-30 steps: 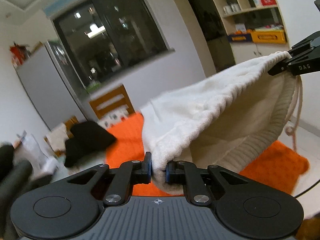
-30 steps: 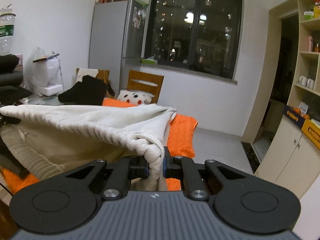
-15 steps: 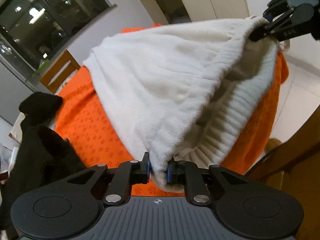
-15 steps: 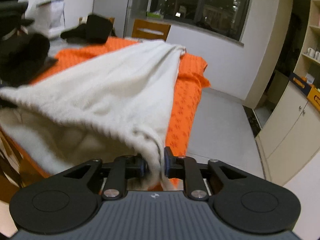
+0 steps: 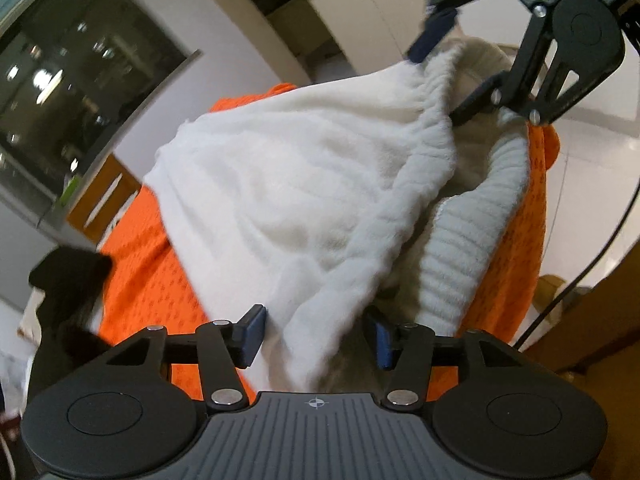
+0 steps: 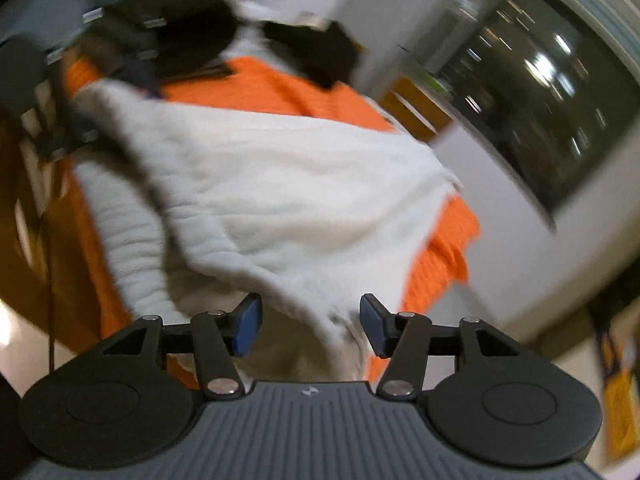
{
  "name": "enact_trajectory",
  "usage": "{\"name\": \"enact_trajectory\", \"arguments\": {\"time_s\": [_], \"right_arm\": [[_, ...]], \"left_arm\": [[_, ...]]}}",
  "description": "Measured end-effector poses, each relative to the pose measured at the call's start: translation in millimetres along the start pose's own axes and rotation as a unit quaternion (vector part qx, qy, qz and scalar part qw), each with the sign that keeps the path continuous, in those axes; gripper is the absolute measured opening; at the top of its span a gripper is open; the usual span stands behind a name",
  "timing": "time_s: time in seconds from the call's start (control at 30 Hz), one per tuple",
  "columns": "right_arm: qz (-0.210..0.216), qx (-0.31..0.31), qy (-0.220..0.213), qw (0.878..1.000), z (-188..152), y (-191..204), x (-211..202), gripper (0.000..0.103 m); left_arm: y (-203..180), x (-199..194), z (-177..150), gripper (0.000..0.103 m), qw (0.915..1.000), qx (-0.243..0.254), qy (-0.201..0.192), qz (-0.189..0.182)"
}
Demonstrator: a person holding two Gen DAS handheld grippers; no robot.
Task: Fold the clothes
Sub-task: 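Lift the waistband with both grippers, bringing the grippers together, then open both grippers and release the waistband onto the garment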
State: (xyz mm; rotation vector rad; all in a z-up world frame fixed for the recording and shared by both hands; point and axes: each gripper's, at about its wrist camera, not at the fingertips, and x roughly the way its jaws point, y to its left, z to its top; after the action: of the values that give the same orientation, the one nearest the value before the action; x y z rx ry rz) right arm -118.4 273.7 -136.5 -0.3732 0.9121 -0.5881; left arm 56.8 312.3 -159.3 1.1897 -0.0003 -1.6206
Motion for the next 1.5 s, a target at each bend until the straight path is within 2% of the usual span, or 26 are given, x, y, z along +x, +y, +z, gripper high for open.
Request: {"name": "enact_trajectory", "arguments": {"time_s": [0.17, 0.2, 0.3, 0.33, 0.4, 0.43, 0.53, 0.83, 0.97, 1.13, 1.3, 1.47, 1.5], "right_arm": [[0.009, -0.021, -0.019, 1.0, 16.7, 0.8, 2.6, 0.06], [0.011, -0.024, -0.023, 0.999, 19.9, 0.9, 3.1, 0.06], [0.016, -0.034, -0.034, 0.999, 29.7, 1.1, 4.5, 0.059], [0.018, -0.037, -0.038, 0.998, 33.0, 1.2, 5.0, 0.045], [0.022, -0.043, -0.045, 0.998, 39.5, 1.3, 6.0, 0.021], [0.024, -0.047, -0.049, 0.997, 42.7, 1.4, 6.4, 0.018], [0.024, -0.044, -0.062, 0.997, 52.0, -2.9, 2.5, 0.014], [-0.062, 0.011, -0.133, 0.989, 79.9, -48.1, -71.4, 0.012], [-0.092, 0.029, -0.158, 0.983, 80.3, -58.7, -113.8, 0.011], [-0.061, 0.029, -0.127, 0.99, 57.6, -41.7, -126.3, 0.011], [-0.005, 0.022, -0.082, 0.996, 38.0, -19.8, -102.7, 0.011], [0.044, 0.028, -0.049, 0.997, 24.6, -5.0, -77.0, 0.012], [0.054, 0.03, -0.042, 0.997, 21.9, -2.0, -71.8, 0.013]], "left_arm": [[-0.1, 14.0, 9.4, 0.053, 0.9997, 0.016, -0.016, -0.002], [0.0, 14.7, 11.0, 0.041, 0.9997, 0.015, -0.021, -0.001], [6.6, 14.5, 16.4, 0.024, 0.9995, -0.002, -0.031, 0.003], [9.9, 10.8, 17.0, 0.021, 0.9992, -0.009, -0.038, 0.008], [16.4, 2.9, 18.6, 0.018, 0.9981, -0.024, -0.053, 0.019], [19.0, -3.0, 20.7, 0.017, 0.9973, -0.029, -0.062, 0.025], [25.1, -24.9, 26.3, 0.016, 0.9942, -0.033, -0.092, 0.043], [37.3, -91.3, 57.2, 0.015, 0.9773, -0.042, -0.184, 0.096], [24.7, -88.0, 52.7, 0.014, 0.9842, -0.013, -0.166, 0.061], [8.9, -83.9, 47.0, 0.015, 0.9894, 0.024, -0.142, 0.018], [-5.6, -78.3, 41.3, 0.015, 0.9911, 0.059, -0.116, -0.028], [1.2, -44.6, 35.5, 0.019, 0.989, 0.073, -0.068, -0.109], [2.4, -38.5, 33.1, 0.022, 0.9877, 0.075, -0.06, -0.124]]}}
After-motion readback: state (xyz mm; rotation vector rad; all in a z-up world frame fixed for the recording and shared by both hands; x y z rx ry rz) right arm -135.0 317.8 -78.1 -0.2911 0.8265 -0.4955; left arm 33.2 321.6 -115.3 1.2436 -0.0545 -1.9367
